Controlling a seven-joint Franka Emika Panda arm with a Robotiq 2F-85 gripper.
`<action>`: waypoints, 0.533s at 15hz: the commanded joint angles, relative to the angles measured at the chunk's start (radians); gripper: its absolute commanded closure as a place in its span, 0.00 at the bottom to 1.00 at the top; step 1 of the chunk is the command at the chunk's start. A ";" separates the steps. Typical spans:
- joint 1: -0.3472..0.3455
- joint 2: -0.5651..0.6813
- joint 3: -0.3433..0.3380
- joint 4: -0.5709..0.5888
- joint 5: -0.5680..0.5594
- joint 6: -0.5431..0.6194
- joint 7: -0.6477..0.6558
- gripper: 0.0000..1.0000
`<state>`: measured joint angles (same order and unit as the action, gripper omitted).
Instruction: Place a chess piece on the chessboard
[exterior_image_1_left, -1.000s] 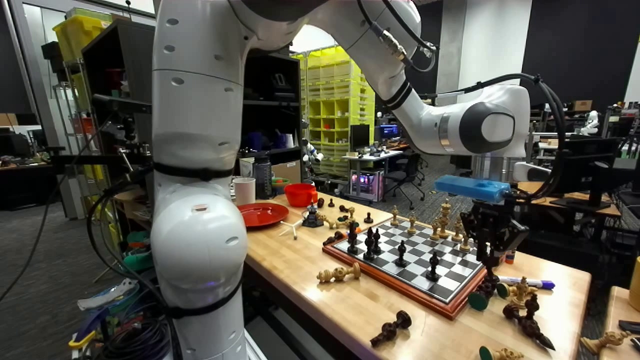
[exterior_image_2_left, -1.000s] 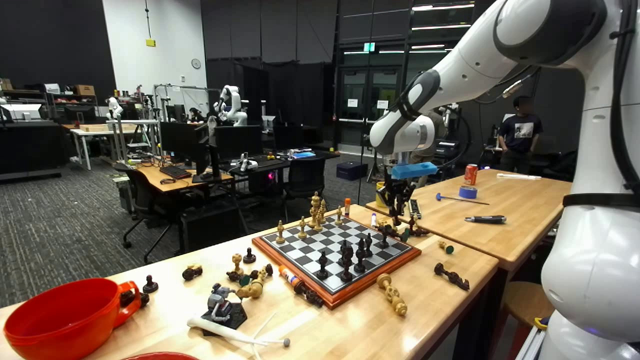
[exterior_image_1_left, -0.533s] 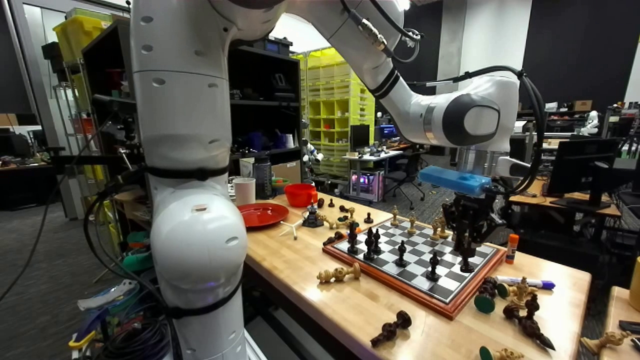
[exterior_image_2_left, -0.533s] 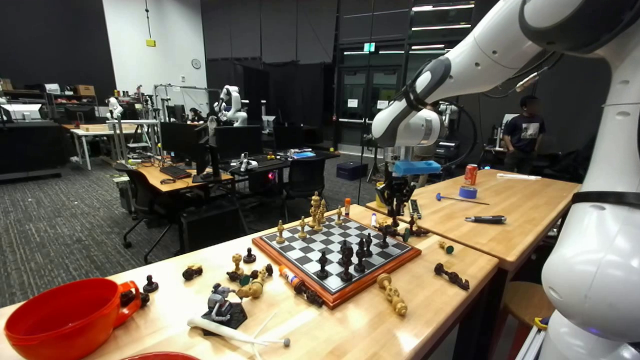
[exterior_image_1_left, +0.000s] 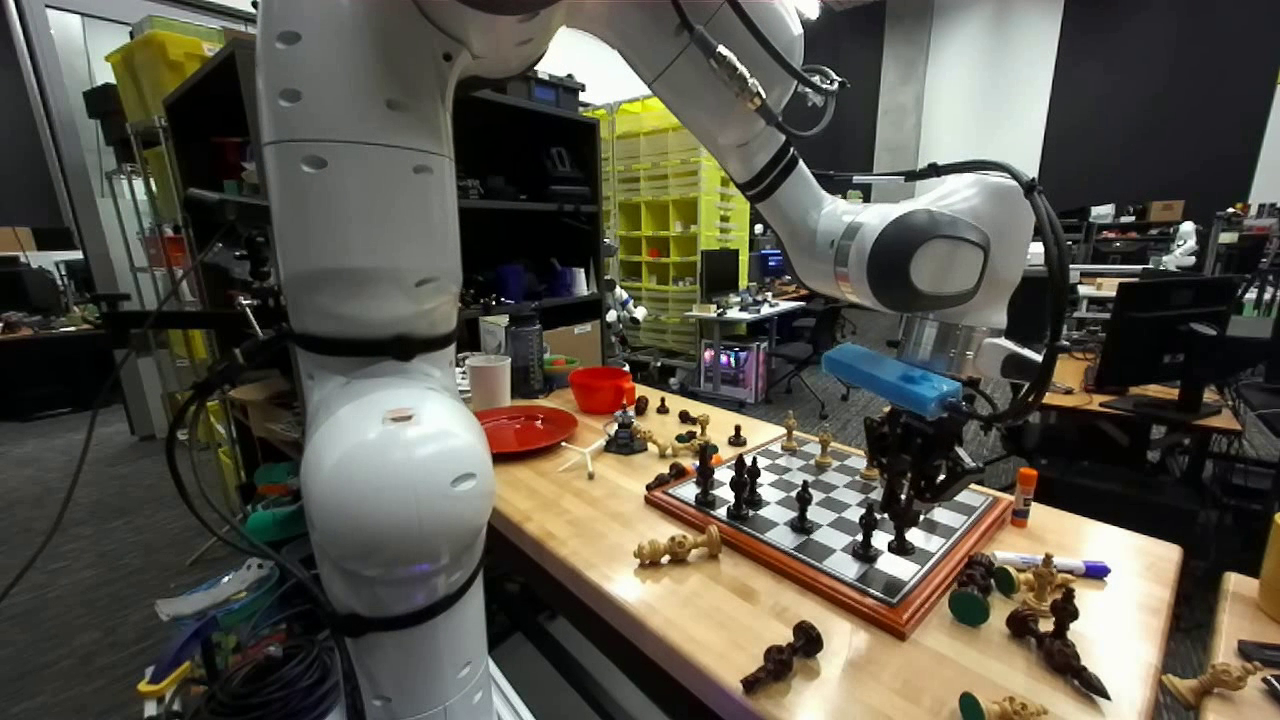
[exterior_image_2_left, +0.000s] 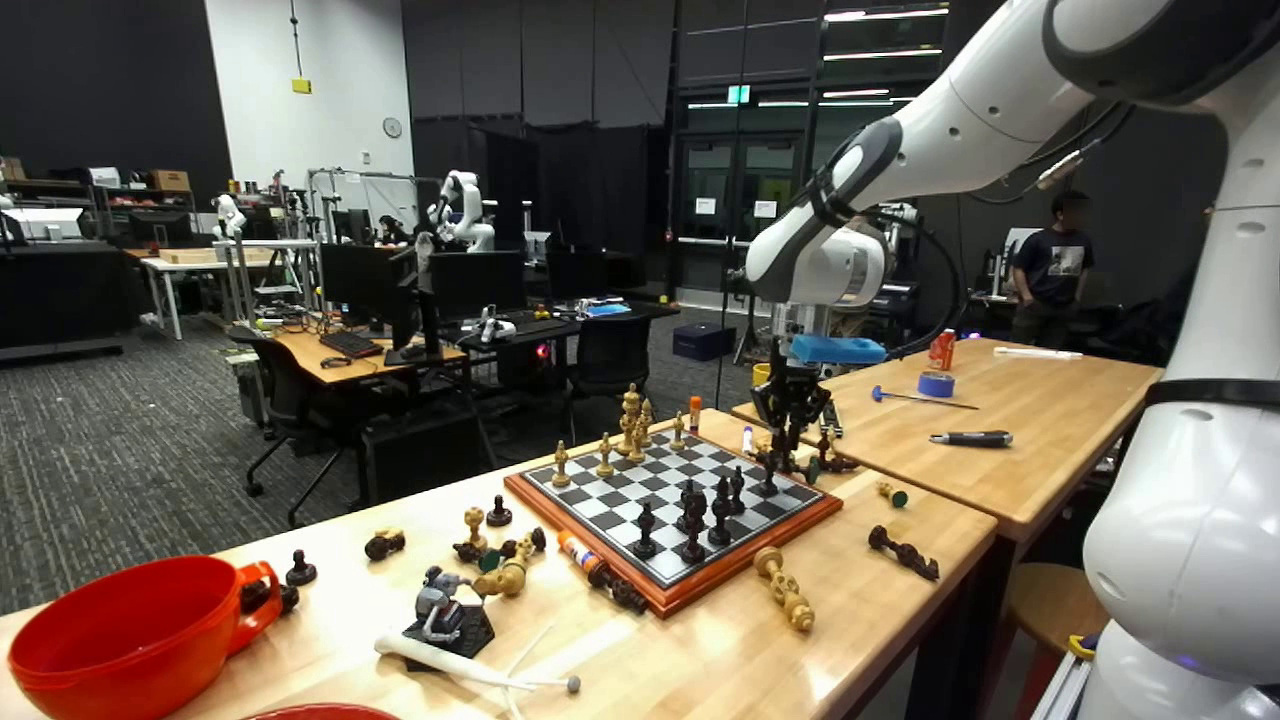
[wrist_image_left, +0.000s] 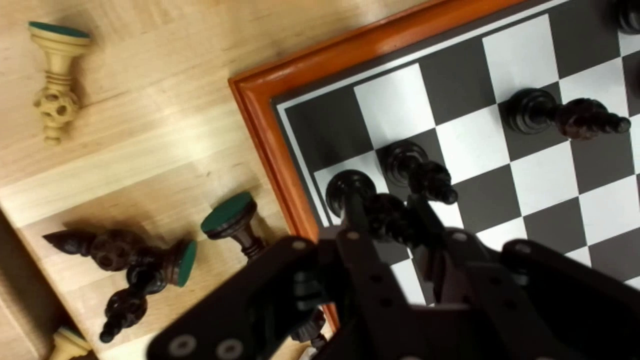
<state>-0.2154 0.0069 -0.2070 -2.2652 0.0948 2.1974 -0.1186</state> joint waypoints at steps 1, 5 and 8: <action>-0.002 -0.016 -0.004 -0.028 0.048 0.019 -0.044 0.94; -0.006 -0.004 -0.009 -0.029 0.059 0.039 -0.057 0.94; -0.005 0.004 -0.010 -0.031 0.070 0.056 -0.064 0.94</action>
<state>-0.2169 0.0154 -0.2147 -2.2824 0.1314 2.2305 -0.1508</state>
